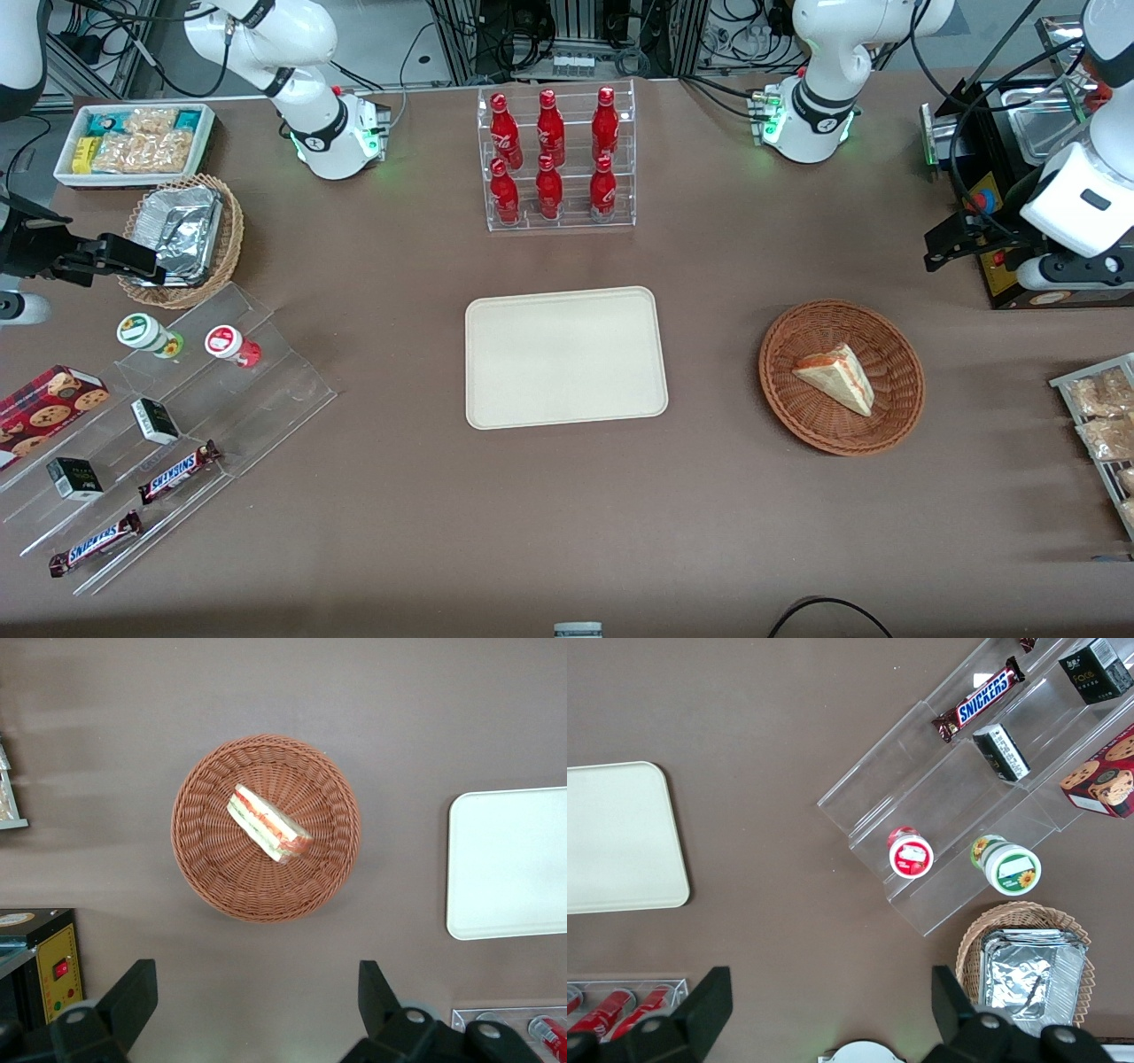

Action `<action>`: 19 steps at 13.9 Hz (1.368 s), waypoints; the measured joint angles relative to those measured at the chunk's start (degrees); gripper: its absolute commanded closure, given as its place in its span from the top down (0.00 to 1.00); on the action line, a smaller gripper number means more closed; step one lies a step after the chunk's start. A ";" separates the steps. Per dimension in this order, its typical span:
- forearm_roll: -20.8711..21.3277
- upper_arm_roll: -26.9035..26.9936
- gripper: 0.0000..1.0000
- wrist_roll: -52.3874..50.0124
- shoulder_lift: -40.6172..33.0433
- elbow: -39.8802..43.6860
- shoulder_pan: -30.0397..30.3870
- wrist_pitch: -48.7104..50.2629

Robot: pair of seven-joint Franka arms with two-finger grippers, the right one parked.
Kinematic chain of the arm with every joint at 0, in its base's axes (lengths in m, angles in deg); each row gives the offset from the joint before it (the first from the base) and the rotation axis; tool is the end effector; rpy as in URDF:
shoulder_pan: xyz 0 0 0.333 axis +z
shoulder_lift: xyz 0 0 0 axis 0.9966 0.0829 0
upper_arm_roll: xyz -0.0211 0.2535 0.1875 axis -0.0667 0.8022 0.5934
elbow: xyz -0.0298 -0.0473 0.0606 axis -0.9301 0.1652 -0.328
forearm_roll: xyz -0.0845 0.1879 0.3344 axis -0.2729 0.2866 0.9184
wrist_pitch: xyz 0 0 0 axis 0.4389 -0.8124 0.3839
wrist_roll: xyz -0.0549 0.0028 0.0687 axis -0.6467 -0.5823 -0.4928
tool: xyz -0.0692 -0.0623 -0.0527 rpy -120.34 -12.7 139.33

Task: Place sandwich from basket to tray
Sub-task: 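Move the left gripper over the wicker basket holding the sandwich, then lower the open left gripper around the wrapped sandwich in the basket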

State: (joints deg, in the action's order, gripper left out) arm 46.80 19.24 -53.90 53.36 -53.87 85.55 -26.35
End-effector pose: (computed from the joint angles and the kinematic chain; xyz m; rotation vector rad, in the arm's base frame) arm 0.5507 -0.0458 0.6154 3.1215 0.0063 -0.0325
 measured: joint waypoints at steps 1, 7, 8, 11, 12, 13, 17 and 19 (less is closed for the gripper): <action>0.12 0.01 1.00 0.04 0.00 0.14 0.00 0.03; 1.78 0.01 1.00 0.13 0.51 -1.49 0.00 -0.27; 1.85 0.01 1.00 0.03 0.69 -3.02 0.00 -1.58; 1.88 0.01 1.00 -1.45 0.88 -9.32 0.00 -8.36; 1.88 0.02 1.00 -2.81 0.93 -11.55 0.01 -11.04; 1.88 0.02 1.00 -4.98 0.98 -13.89 0.01 -14.05; 1.89 -0.01 1.00 -17.78 1.22 -22.55 0.01 -26.67; 1.88 -0.05 1.00 -24.75 1.39 -27.08 0.00 -33.66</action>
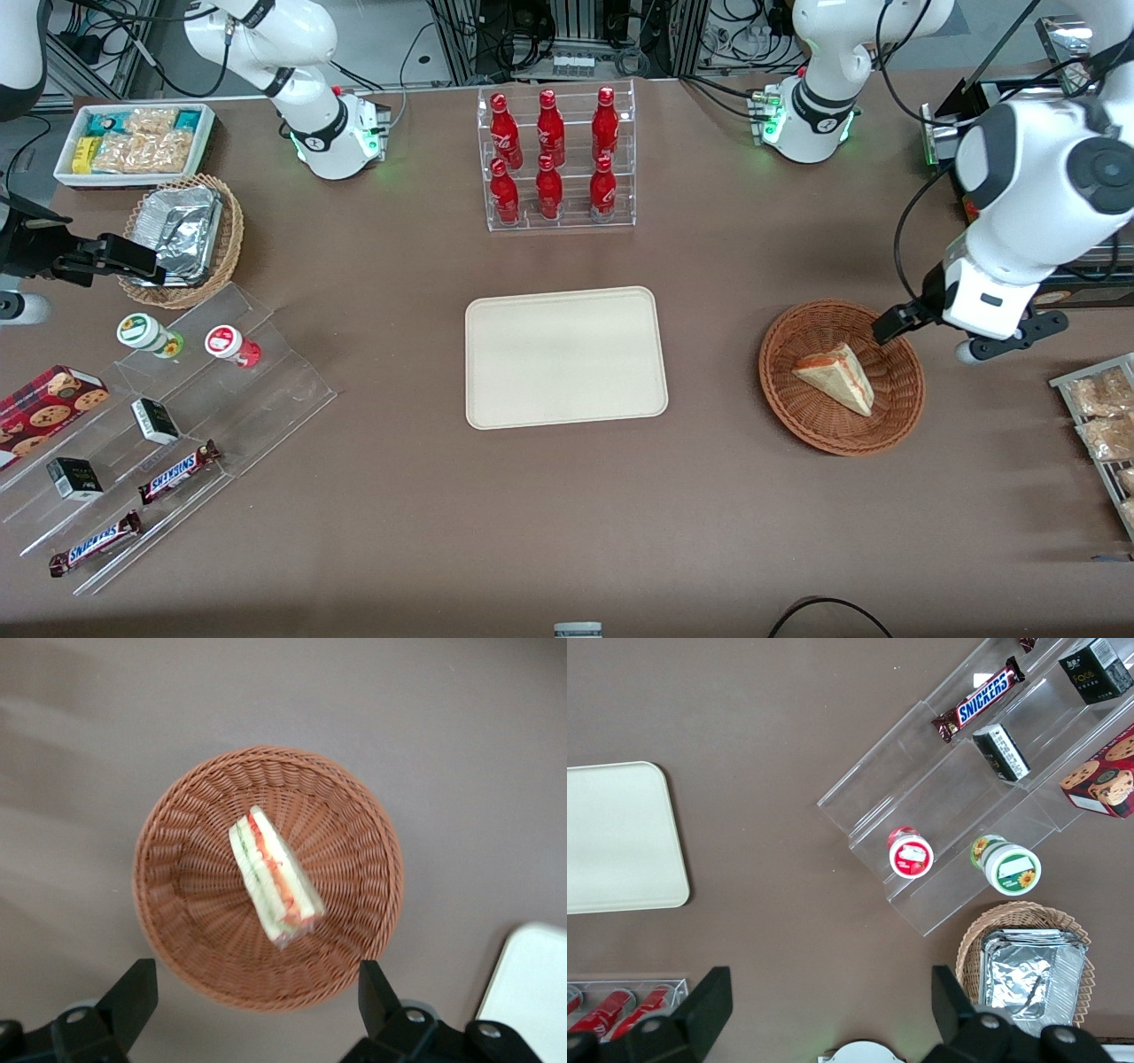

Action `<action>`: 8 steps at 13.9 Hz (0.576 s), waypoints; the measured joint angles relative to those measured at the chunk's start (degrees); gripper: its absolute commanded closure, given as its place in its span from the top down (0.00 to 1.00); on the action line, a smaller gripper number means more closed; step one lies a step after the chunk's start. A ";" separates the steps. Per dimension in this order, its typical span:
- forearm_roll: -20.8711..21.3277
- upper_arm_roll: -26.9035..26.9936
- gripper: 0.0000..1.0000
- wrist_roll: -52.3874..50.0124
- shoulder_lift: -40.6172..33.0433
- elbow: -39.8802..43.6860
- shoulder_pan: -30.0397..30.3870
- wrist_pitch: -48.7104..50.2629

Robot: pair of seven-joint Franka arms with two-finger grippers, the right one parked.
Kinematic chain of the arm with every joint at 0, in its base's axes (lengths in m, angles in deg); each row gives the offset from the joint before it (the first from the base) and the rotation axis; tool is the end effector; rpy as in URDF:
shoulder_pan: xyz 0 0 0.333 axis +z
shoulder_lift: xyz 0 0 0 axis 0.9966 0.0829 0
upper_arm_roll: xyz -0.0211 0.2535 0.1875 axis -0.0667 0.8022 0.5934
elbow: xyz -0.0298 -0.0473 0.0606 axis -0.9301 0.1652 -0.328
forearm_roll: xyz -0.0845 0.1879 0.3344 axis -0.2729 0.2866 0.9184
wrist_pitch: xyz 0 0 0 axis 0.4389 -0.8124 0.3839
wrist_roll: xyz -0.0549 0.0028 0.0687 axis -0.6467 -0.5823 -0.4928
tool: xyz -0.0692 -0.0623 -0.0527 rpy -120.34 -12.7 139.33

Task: Place sandwich from basket to tray
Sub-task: 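Lower the open left gripper around the wrapped sandwich in the basket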

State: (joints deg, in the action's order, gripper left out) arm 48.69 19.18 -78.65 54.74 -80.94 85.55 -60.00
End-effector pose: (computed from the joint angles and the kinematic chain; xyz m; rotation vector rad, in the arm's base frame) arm 0.5570 -0.0437 0.4289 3.0545 0.6655 0.1108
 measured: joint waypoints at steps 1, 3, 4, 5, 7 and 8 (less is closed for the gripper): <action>0.00 -0.08 1.00 -3.45 0.09 -2.56 -0.01 -3.88; 0.00 -0.22 1.00 -9.03 0.70 -6.63 -0.02 -9.66; 0.00 -0.28 1.00 -10.96 1.35 -7.46 -0.02 -11.05; 0.00 -0.34 1.00 -12.61 2.20 -7.82 -0.03 -12.51; 0.00 -0.66 1.00 -15.42 4.16 -7.96 -0.04 -14.63; 0.00 -1.07 1.00 -16.52 5.14 -7.97 -0.05 -15.51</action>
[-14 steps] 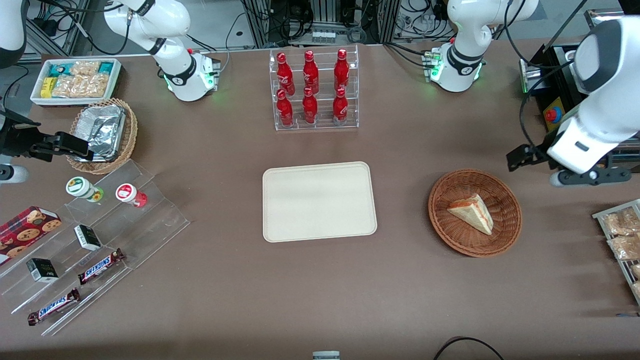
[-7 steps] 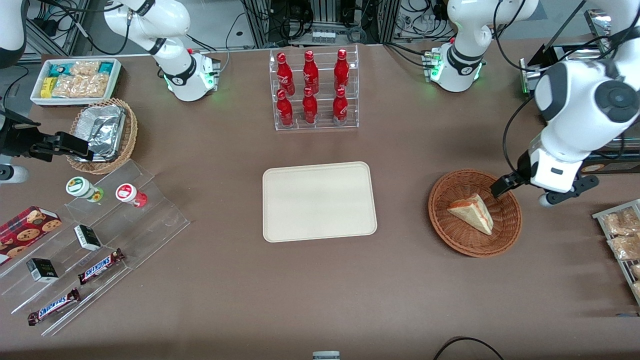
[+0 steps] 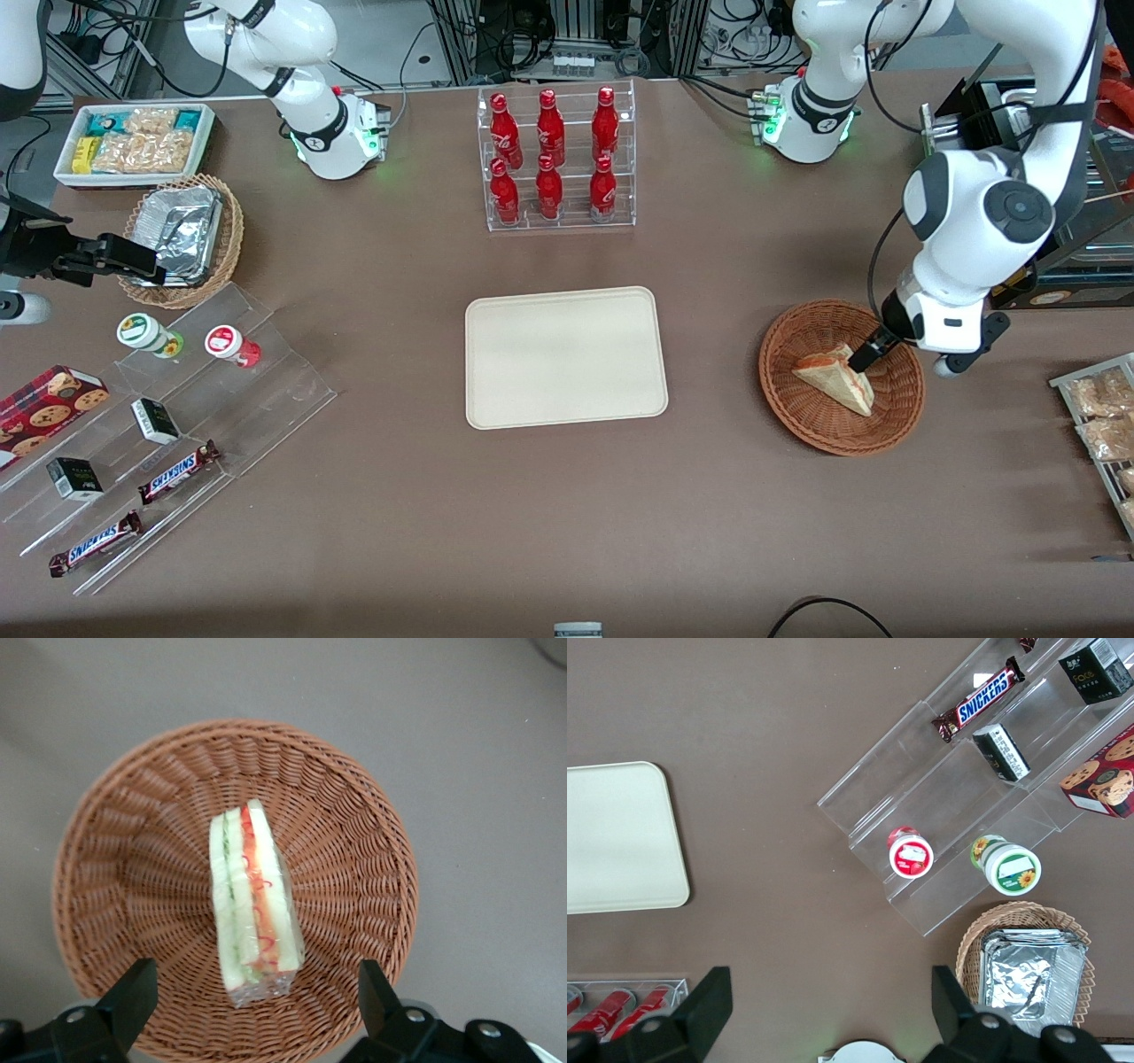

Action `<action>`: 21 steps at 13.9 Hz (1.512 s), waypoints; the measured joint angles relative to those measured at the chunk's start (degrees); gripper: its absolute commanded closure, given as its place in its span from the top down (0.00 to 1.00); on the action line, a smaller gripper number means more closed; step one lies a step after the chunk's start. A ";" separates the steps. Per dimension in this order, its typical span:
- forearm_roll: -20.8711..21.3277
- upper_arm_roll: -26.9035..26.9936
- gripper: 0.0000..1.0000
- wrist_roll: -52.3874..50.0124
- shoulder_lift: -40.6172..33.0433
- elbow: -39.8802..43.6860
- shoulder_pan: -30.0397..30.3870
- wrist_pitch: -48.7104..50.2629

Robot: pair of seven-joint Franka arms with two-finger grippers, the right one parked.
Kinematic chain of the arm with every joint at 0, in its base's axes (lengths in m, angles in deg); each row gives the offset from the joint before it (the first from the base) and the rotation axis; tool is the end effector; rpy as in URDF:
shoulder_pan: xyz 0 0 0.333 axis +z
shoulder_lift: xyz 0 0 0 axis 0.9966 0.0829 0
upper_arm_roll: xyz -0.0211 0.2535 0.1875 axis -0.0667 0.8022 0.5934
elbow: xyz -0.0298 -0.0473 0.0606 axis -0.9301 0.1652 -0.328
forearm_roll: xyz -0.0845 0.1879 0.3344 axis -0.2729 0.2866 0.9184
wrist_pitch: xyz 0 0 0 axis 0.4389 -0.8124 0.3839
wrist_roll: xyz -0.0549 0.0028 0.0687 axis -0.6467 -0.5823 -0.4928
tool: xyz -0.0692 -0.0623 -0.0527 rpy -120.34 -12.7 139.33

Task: Place sandwich from basket to tray
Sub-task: 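Lower the open left gripper around the wrapped sandwich in the basket, then close the left gripper on the sandwich and lift it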

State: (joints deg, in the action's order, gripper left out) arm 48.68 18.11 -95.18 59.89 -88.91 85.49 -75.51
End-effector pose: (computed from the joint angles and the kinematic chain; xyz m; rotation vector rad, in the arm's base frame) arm 0.5514 -0.0544 0.3421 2.8994 1.0534 0.1559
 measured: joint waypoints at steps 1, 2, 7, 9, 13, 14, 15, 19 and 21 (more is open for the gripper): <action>0.00 -0.40 1.00 -1.09 0.90 -0.01 -0.02 -0.86; 0.00 -0.66 1.00 -2.15 1.72 -0.01 -0.05 -1.51; 0.00 -0.78 1.00 -3.06 4.50 -0.32 -0.07 -2.99; 0.00 -0.78 1.00 -3.11 5.76 -0.92 -0.06 -4.93; 0.00 -0.78 0.87 -3.21 7.94 -1.45 -0.03 -6.10; 0.00 -0.78 0.58 -3.24 8.35 -1.54 -0.02 -6.28; 0.00 -0.77 0.28 -3.36 8.72 -1.58 -0.02 -6.63; 0.00 -0.70 0.00 -4.49 9.28 -1.30 0.09 -7.47; 0.00 -0.69 0.00 -4.58 9.23 -0.13 0.07 -7.15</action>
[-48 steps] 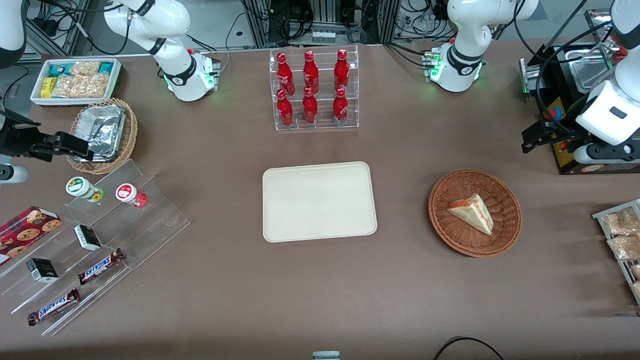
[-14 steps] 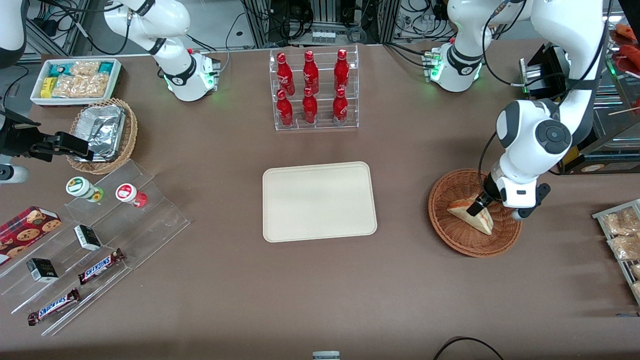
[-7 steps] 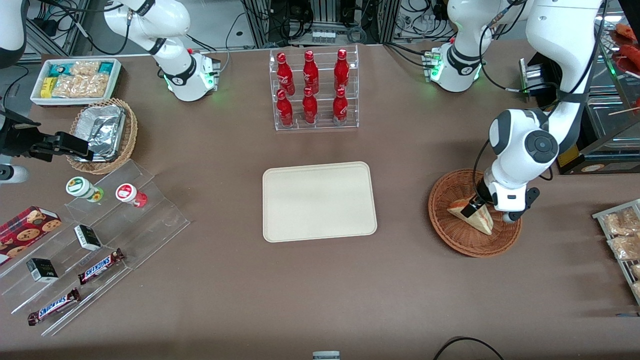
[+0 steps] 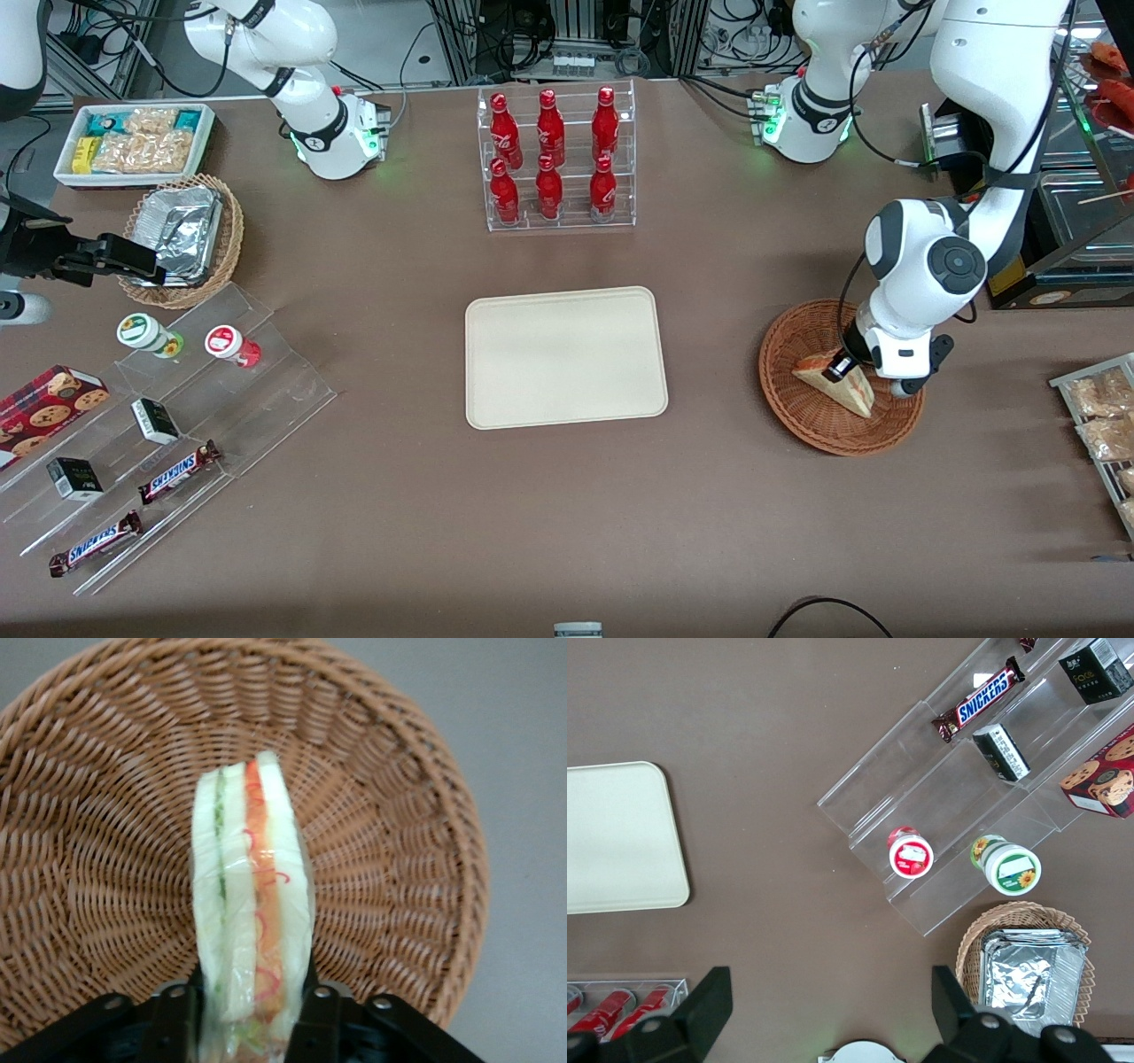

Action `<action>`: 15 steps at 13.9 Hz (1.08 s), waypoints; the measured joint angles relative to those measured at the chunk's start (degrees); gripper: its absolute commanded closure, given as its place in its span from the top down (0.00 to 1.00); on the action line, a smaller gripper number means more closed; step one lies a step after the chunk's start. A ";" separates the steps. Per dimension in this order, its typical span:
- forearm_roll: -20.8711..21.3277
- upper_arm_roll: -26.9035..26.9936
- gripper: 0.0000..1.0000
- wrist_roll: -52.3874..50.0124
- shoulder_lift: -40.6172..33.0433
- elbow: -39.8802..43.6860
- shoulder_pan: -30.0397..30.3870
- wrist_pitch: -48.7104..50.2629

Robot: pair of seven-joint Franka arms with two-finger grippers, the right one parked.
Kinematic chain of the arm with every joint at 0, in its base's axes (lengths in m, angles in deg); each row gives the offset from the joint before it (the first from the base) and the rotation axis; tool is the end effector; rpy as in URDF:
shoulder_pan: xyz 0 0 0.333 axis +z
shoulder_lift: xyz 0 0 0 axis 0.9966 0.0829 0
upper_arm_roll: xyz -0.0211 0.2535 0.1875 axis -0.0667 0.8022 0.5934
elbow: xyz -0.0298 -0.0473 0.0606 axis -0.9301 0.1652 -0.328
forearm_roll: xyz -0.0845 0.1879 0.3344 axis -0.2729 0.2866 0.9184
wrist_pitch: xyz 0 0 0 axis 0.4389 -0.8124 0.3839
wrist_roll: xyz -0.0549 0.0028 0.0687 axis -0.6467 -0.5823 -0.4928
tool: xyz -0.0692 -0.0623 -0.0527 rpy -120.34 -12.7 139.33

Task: Place sandwich from basket to tray
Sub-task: 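Close the left gripper on the sandwich and lift it, then carry the sandwich with the left gripper over the cream tray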

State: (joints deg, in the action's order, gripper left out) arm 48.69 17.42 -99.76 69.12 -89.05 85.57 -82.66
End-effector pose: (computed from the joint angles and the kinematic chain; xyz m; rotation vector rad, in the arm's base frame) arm 0.5574 -0.0614 0.2640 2.8576 1.1566 0.0860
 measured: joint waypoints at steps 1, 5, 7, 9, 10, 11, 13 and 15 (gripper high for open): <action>0.22 -0.02 0.00 0.00 -0.12 1.07 -0.04 1.22; 4.77 -0.45 0.00 0.00 -1.59 10.13 -2.30 16.12; 5.04 -0.59 0.00 0.00 -2.02 16.08 -6.52 23.61; 5.06 -0.76 0.00 -0.07 -2.11 21.31 -11.99 28.98; 5.06 -0.85 0.00 -0.29 -2.03 23.41 -14.89 30.51; 5.06 -0.89 0.00 -0.68 -1.73 25.15 -17.98 31.21; 5.06 -0.97 0.00 -1.75 0.05 27.62 -23.80 31.30; 5.06 -1.01 0.00 -2.15 4.28 31.08 -28.97 31.15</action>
State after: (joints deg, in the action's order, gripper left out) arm 53.74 16.41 -101.91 73.40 -57.97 56.60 -51.51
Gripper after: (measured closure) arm 0.841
